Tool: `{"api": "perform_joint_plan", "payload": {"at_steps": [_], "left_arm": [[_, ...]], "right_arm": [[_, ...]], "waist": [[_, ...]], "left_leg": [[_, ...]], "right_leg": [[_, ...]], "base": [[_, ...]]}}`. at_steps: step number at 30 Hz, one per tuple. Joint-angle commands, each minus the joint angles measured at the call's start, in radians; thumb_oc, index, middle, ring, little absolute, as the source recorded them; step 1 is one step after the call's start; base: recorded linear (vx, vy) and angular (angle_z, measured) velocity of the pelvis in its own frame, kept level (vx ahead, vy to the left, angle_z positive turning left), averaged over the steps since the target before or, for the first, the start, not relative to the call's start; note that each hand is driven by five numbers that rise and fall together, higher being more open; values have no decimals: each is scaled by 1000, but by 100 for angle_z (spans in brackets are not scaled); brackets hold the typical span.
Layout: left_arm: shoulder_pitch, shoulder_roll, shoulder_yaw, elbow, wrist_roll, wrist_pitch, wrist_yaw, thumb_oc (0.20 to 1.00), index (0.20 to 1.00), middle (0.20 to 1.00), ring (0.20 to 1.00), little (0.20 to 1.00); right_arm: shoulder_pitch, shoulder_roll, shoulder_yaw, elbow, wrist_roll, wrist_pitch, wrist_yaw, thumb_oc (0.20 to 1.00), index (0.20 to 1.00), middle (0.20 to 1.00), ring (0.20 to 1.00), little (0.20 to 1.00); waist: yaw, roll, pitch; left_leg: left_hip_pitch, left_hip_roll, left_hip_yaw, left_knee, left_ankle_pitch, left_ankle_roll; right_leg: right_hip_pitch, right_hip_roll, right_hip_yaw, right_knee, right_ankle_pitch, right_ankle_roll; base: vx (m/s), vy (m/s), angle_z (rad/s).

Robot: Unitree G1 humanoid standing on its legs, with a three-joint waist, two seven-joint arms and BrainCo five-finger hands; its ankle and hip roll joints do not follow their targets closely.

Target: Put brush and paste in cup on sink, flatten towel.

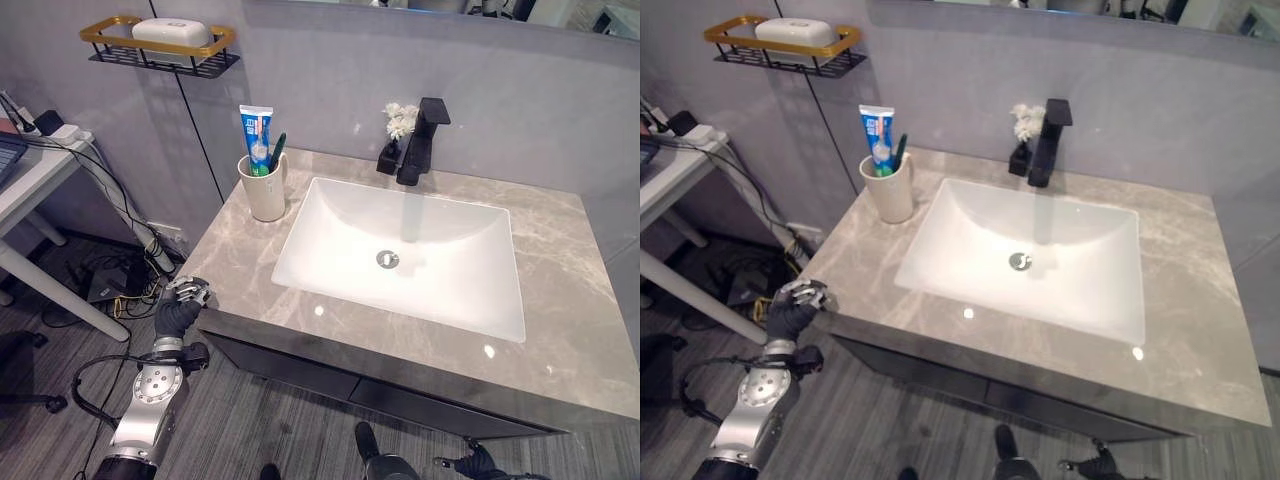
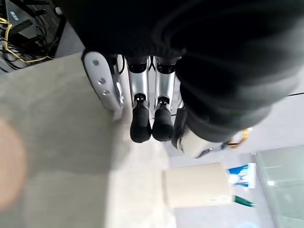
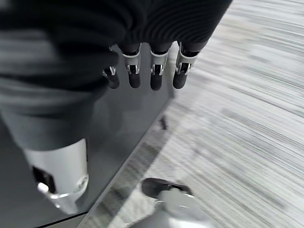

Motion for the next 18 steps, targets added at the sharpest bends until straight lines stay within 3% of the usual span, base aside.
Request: {"api": "perform_joint_plan", "payload": {"at_steps": [1,4,6,13,14,18], "left_arm": [[-246,18,-2,-85,-28,-95,-8,200,200,200,200,200],[-287,28,-20,-103,-42,-101,-10,200,200,200,200,200],[-365,51,-70,-104,-83,-111,-14,200,200,200,200,200],[-483,56,-143,13,-64,-93,12,200,200,200,200,200],[-526,39,-158,80,-50,-79,52,200,200,200,200,200],[-536,12,-157,110,-74,-63,65,200,200,200,200,200]], "right_arm": [[-45,-11,64,-43,-59,-25,13,1000,1000,1000,1000,1000],[-71,-16,112,-51,-96,-20,29,1000,1000,1000,1000,1000],[-139,-40,205,-80,-165,-18,65,1000,1000,1000,1000,1000],[-216,-48,247,-108,-183,-4,69,1000,1000,1000,1000,1000],[-240,-34,243,-117,-154,2,54,1000,1000,1000,1000,1000],[-235,-25,277,-98,-177,15,51,1000,1000,1000,1000,1000]], "waist": [[-36,-6,3],[-27,-3,9],[-8,7,18],[2,23,41],[2,29,56],[7,38,82]], "left_leg": [[146,-46,-28,64,-162,28],[145,-47,-43,56,-156,26],[135,-51,-59,42,-143,26],[103,-51,-73,26,-117,20],[86,-53,-75,25,-110,19],[56,-58,-82,35,-108,18]], "right_leg": [[-123,-35,-58,54,126,37],[-123,-42,-71,59,124,37],[-133,-56,-87,56,127,37],[-166,-67,-101,60,134,35],[-185,-71,-102,67,136,30],[-205,-76,-102,59,142,27]], "base": [[29,13,11],[-3,9,12],[-28,19,20],[-37,11,6],[-84,5,1],[-34,-2,9]]}}
